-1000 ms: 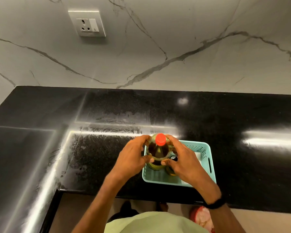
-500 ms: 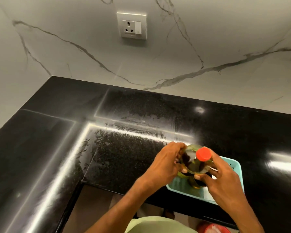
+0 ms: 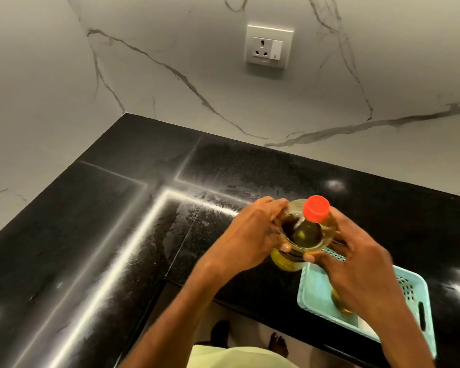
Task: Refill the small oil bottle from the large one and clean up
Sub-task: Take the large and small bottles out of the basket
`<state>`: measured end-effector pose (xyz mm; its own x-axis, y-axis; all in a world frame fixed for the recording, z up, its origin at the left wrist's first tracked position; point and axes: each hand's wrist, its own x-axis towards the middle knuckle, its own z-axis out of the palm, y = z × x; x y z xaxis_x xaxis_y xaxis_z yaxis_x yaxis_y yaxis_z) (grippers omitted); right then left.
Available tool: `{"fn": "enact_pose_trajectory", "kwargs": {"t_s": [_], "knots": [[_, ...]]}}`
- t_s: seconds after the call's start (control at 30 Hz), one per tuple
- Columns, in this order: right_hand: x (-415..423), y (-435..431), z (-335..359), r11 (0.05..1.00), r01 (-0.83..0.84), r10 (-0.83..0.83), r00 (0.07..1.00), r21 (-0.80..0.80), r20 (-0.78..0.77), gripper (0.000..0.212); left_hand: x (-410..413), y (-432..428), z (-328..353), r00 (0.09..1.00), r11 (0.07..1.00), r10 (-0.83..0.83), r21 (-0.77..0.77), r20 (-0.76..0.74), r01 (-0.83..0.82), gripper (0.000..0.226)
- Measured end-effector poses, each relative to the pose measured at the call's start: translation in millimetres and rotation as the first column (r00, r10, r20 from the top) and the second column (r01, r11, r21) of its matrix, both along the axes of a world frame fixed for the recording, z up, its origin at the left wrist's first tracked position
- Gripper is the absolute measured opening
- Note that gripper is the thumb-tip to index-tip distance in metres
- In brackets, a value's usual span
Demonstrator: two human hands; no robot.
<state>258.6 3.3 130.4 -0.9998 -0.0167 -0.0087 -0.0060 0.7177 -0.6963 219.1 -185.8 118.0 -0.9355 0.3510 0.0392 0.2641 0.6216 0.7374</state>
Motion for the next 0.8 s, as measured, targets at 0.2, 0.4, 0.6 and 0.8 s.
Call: {"fn": "enact_pose_trajectory", "kwargs": {"t_s": [0.2,0.4,0.6,0.8], "knots": [[-37.4,-77.5,-35.6,0.989,-0.089,0.095,0.995,-0.121,0.044,0.087,-17.1,-76.6,-20.4,0.993,0.990,0.119,-0.077,0.003,-0.119,0.034],[-65.6,-143.3,-60.4,0.975,-0.165,0.170,0.985,-0.147,0.021,0.078,-34.8,-143.2,-45.0,0.968,0.972,0.232,0.019,0.092,-0.235,0.052],[-82.9,-178.4,-83.3,0.978,-0.178,0.186,0.980,-0.107,0.070,0.082,-44.0,-171.7,-63.8,0.954,0.960,0.266,0.055,0.140,-0.276,0.060],[-87.1,-188.3,-88.7,0.979,-0.190,0.196,0.977,-0.072,0.088,0.080,-49.5,-182.1,-82.0,0.948,0.954,0.271,0.086,0.165,-0.288,0.062]]}}
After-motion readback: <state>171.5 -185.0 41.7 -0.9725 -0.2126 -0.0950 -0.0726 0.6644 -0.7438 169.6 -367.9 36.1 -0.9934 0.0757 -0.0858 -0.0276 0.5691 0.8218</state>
